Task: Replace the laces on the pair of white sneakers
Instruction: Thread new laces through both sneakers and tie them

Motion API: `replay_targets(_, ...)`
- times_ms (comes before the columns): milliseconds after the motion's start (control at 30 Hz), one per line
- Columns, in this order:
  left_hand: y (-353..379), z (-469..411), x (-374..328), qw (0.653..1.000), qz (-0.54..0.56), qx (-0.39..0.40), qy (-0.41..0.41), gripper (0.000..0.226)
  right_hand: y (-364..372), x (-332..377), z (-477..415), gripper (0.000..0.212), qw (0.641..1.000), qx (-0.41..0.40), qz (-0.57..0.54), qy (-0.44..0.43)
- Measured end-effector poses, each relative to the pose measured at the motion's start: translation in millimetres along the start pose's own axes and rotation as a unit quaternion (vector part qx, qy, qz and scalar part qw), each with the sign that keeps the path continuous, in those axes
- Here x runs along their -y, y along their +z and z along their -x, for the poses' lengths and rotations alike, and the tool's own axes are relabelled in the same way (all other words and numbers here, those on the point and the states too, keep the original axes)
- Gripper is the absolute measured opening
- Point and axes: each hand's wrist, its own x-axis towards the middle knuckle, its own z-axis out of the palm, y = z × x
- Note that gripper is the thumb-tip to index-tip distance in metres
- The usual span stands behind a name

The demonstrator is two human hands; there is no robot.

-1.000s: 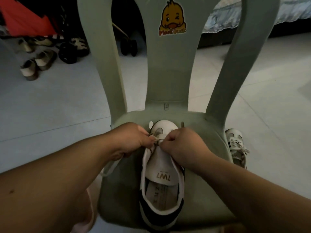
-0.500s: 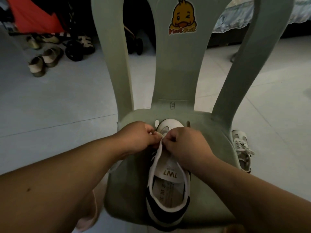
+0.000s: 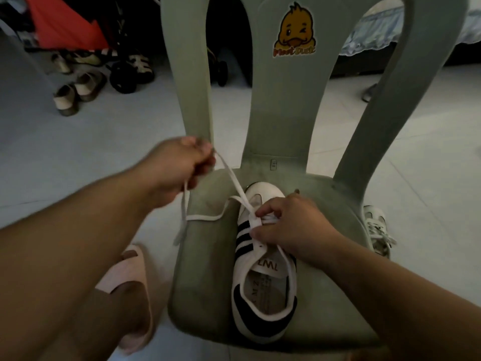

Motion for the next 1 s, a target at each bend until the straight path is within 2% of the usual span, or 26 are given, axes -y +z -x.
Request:
replay_targets(100,-33.9,-8.7,-12.7,0.977,0.198,-0.071,0.031,0.028,2.2,-0.3,-0.7,0.038,1.000,-0.012,0.023,0.006)
replay_targets(167,-48.2,-11.0,-12.2,0.972,0.212,-0.089,0.040,0.028,3.7,-0.9,-1.3,0.040,1.000,-0.015,0.016,0.008)
replay_targets(233,-48.4,-6.2,-6.7,0.993,0.092,-0.066,0.035,0.026,5.4,-2.9,-1.7,0.040,1.000,-0.017,0.016,0.010)
replay_targets(300,-37.1,2.4,2.7,0.996,-0.089,-0.007,0.029,0.023,6.6,-4.1,-1.5,0.041,1.000,-0.017,0.016,0.007)
replay_targets(367,-21.5,7.3,14.8,0.960,-0.271,0.055,0.042,0.018,7.6,-4.4,-2.6,0.040,1.000,-0.020,0.016,0.008)
replay_targets(433,-6.5,8.4,26.2,0.904,-0.411,0.096,0.067,0.011,8.5,-3.9,-3.9,0.041,1.000,-0.022,0.010,0.009)
replay_targets(500,9.2,10.5,34.5,0.885,-0.443,0.113,0.092,0.010,8.5,-4.5,-4.8,0.042,1.000,-0.027,0.007,0.005)
replay_targets(567,25.9,13.2,40.7,0.879,-0.438,0.129,0.137,0.027,7.6,-5.0,-4.2,0.041,1.000,-0.029,0.010,0.007)
replay_targets(633,41.0,14.4,42.4,0.861,-0.454,0.141,0.181,0.034,6.7,-5.7,-3.3,0.047,0.999,-0.027,0.013,0.010)
replay_targets(700,49.6,11.1,43.2,0.843,-0.482,0.132,0.201,0.033,5.6,-6.4,-2.9,0.056,0.999,-0.032,0.011,0.008)
replay_targets(833,54.0,8.3,41.4,0.808,-0.525,0.137,0.231,0.017,6.7,-4.8,-2.3,0.057,0.999,-0.036,0.023,0.011)
replay_targets(933,49.2,14.9,30.1,0.831,-0.490,0.128,0.230,0.006,4.2,-1.7,0.1,0.055,0.999,-0.030,0.040,0.015)
replay_targets(1000,35.3,16.3,19.0,0.852,-0.457,0.082,0.243,0.004,1.5,-0.8,2.0,0.050,0.998,-0.019,0.053,0.026)
